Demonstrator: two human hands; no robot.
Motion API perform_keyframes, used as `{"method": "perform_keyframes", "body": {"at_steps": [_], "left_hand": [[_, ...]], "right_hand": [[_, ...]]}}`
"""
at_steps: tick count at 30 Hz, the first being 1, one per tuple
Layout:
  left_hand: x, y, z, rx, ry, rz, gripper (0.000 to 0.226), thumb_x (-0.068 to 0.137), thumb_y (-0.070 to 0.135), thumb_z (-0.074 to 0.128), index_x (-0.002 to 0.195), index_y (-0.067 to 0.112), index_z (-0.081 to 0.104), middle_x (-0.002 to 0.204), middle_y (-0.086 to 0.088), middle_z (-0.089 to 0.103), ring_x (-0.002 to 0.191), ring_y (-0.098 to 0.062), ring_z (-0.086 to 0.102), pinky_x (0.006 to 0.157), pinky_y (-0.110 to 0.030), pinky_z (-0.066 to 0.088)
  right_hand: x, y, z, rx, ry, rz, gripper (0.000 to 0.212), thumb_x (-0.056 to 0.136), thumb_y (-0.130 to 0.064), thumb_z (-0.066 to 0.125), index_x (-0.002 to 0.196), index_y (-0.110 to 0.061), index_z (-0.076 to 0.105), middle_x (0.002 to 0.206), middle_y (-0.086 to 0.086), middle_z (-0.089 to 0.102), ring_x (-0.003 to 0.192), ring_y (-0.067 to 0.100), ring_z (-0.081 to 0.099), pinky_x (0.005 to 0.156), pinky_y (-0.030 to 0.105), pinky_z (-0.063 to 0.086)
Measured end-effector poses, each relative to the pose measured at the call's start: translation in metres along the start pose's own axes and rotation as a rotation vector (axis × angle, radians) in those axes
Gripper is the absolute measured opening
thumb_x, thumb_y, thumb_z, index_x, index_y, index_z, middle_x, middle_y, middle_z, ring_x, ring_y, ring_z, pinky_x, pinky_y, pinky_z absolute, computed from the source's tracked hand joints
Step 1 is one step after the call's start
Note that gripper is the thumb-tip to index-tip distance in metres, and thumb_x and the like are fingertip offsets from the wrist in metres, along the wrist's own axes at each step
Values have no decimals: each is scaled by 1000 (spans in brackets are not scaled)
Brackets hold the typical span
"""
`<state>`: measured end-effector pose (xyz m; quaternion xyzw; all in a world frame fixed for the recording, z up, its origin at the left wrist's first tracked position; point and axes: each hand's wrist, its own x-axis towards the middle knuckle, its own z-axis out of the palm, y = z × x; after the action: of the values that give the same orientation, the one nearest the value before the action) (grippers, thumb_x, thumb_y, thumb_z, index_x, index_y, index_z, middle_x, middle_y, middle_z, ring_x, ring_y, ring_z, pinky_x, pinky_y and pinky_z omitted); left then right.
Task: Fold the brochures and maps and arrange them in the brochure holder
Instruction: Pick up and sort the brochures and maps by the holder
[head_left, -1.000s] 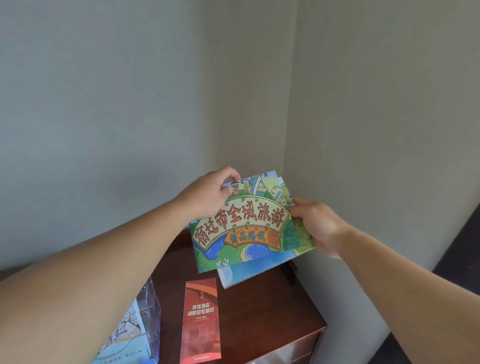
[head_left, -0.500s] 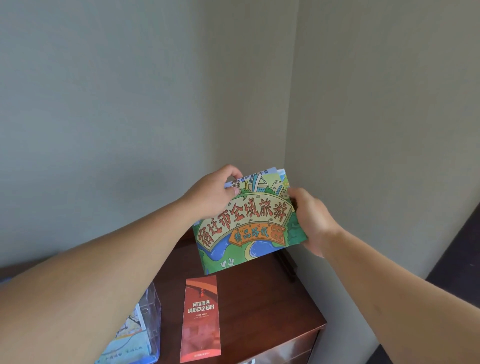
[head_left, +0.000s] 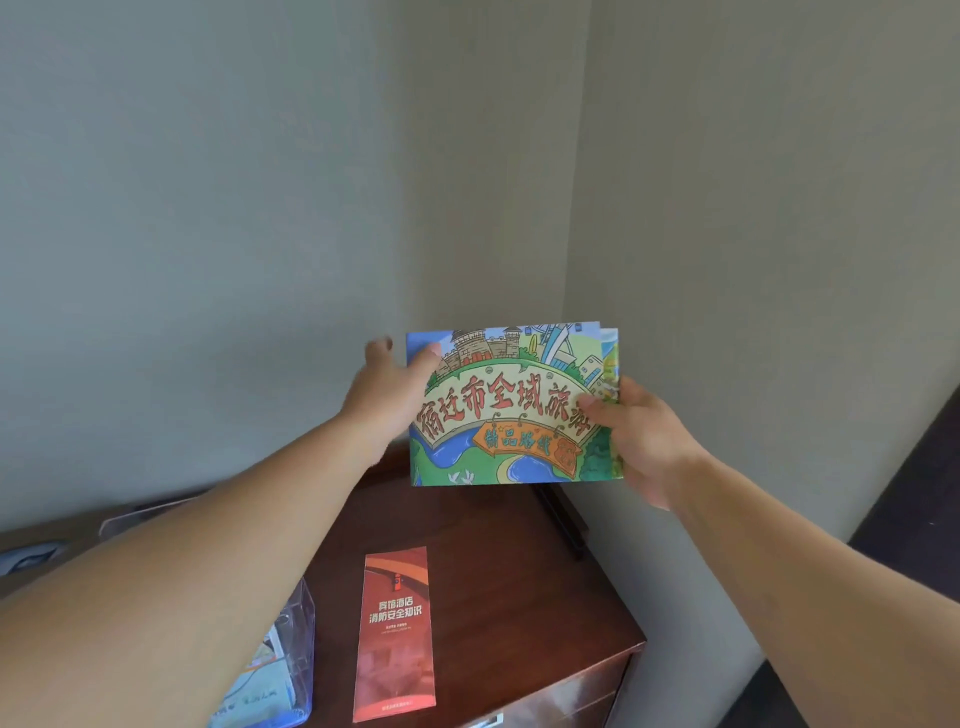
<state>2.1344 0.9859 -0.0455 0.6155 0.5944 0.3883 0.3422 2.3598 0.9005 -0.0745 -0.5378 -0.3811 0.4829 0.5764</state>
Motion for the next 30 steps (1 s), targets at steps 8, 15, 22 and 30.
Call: {"method": "perform_keyframes", "body": {"at_steps": [8,15,22,30], "left_hand": [[-8,-23,25,-524,-238,-86,20,94,26,63,110,15,58,100,-8,76,88,-26,74,82,-46,58],[-16,-56,36,-553,-295,-47,14,97,11,57,111,13,58,101,-4,76,92,-22,73,77,-39,57],[-30,-128,67,-497,-326,-178,30,91,-6,56,115,10,63,108,-13,74,96,-29,72,83,-40,55],[-66,-231,125,-384,-277,-406,30,83,-4,57,101,19,66,94,3,77,91,-18,73,81,-35,53]], "right_hand": [[1,11,4,-99,-33,41,13,101,-16,53,112,-18,60,100,3,77,90,26,75,86,48,58],[5,30,-3,-78,-49,101,13,99,-15,55,109,-21,61,98,4,78,87,27,75,74,44,61],[2,103,-12,-300,127,134,24,94,-5,57,96,-27,66,94,-7,76,81,8,73,68,26,55],[-14,225,-15,-417,164,311,29,99,-10,50,98,-38,57,98,-18,70,90,-1,66,65,14,47]]}}
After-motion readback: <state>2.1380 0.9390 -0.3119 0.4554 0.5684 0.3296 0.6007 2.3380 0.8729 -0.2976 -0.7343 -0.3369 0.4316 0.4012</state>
